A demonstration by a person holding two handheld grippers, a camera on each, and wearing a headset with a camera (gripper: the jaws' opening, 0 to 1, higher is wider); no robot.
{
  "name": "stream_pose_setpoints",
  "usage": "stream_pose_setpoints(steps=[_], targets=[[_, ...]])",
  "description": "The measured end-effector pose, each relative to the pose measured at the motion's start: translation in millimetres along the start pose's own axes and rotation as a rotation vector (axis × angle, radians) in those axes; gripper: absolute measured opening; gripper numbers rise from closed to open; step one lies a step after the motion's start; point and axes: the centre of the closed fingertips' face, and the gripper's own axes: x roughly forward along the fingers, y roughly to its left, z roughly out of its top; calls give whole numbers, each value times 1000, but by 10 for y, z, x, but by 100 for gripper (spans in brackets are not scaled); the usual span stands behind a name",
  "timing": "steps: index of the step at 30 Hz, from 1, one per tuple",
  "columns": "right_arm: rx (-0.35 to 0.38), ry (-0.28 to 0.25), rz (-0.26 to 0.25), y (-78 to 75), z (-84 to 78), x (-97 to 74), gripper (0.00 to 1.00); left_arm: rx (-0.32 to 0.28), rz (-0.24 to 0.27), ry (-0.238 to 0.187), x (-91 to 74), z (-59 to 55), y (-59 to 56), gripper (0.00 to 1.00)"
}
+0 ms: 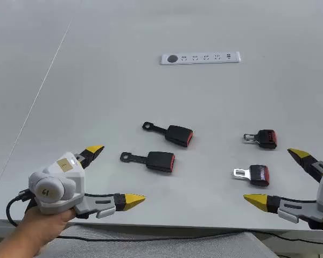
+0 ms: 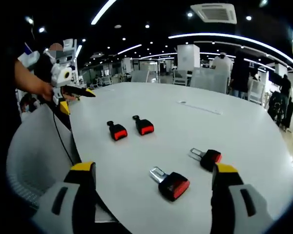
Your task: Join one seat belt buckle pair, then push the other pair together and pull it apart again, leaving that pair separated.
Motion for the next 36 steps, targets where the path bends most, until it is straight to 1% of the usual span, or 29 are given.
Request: stream_pose_setpoints(steps=[7,11,18,29,36], targets=[[-1,-5,-5,-1,0,-37,99,-1,11,-6,-49,16,3,100],[0,-6,-11,-26,4,-53,99,-4,16,-9,-67,36,17,100],[-9,-15,-11,-57,25,-47,99,0,23,-15,-46,72,46,100],[-10,-19,-20,-139,32,-13,99,-1,21,-18,-31,100,58,100],[-9,-19,-21,-131,42,2,99,-5,24,-21,-45,115,61,100]])
